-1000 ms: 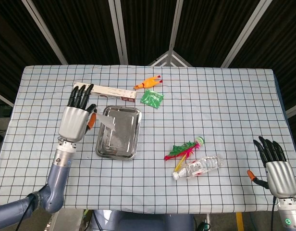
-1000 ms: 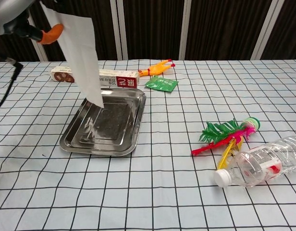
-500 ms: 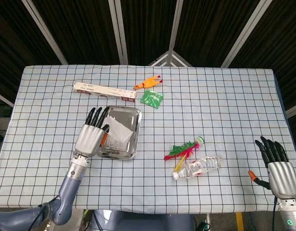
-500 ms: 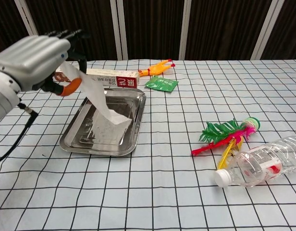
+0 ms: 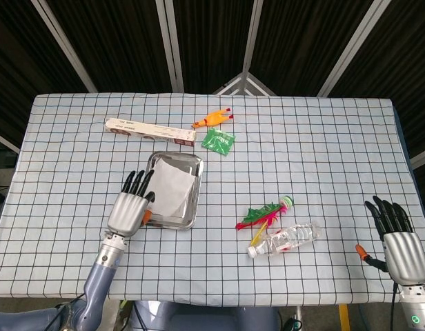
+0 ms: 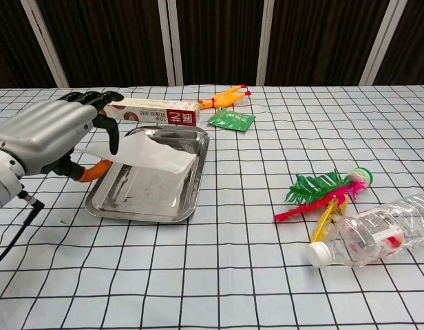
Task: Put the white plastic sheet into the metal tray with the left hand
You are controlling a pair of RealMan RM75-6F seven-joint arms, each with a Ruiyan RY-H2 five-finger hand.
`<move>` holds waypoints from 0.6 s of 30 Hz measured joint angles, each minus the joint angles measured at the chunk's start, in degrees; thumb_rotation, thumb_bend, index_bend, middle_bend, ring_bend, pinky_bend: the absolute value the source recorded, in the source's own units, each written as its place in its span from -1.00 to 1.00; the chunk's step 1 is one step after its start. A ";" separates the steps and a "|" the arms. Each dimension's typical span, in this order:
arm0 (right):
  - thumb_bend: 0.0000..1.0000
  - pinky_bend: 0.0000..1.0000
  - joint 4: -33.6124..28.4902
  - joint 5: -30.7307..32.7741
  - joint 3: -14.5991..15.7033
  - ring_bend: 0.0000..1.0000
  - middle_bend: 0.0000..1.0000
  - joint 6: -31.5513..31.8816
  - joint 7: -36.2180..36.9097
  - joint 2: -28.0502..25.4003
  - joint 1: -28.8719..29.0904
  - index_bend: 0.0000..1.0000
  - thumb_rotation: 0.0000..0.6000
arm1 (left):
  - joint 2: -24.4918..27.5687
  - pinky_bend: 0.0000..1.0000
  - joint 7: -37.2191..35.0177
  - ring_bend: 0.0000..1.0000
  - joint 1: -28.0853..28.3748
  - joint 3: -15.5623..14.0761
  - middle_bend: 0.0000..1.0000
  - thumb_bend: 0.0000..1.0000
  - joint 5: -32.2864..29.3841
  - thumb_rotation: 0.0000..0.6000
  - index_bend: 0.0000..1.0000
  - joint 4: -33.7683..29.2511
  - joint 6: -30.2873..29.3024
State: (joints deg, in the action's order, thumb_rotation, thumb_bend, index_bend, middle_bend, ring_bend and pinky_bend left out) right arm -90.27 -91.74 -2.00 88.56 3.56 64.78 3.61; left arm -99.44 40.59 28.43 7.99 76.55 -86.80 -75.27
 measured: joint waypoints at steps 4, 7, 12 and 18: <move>-0.42 -0.92 0.01 0.02 -0.04 -1.00 -1.00 0.13 0.15 -0.05 -0.05 -1.00 1.00 | -0.32 -1.00 1.78 -1.00 -0.10 -0.31 -1.00 -0.66 -1.65 1.00 -0.57 -0.64 0.77; -0.42 -0.92 0.11 0.06 -0.11 -1.00 -1.00 0.27 0.30 -0.06 -0.10 -1.00 1.00 | -0.12 -1.00 2.22 -1.00 -0.10 -0.52 -1.00 -0.77 -2.30 1.00 -0.79 -1.65 1.40; -0.42 -0.92 0.20 0.11 -0.16 -1.00 -1.00 0.36 0.47 -0.06 -0.14 -1.00 1.00 | 2.02 -1.00 2.25 -1.00 -0.26 -0.88 -1.00 -0.79 -2.61 1.00 -0.97 -3.42 1.87; -0.42 -0.92 0.10 -0.02 -0.11 -1.00 -1.00 0.47 0.34 -0.03 -0.20 -1.00 1.00 | 6.30 -1.00 2.06 -1.00 -0.45 -1.27 -1.00 -0.79 -3.28 1.00 -1.00 -5.95 3.01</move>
State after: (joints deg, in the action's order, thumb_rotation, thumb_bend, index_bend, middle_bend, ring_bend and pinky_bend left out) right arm -90.17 -91.76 -2.11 89.03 3.90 64.75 3.41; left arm -93.14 42.65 27.98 6.72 73.28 -92.75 -72.27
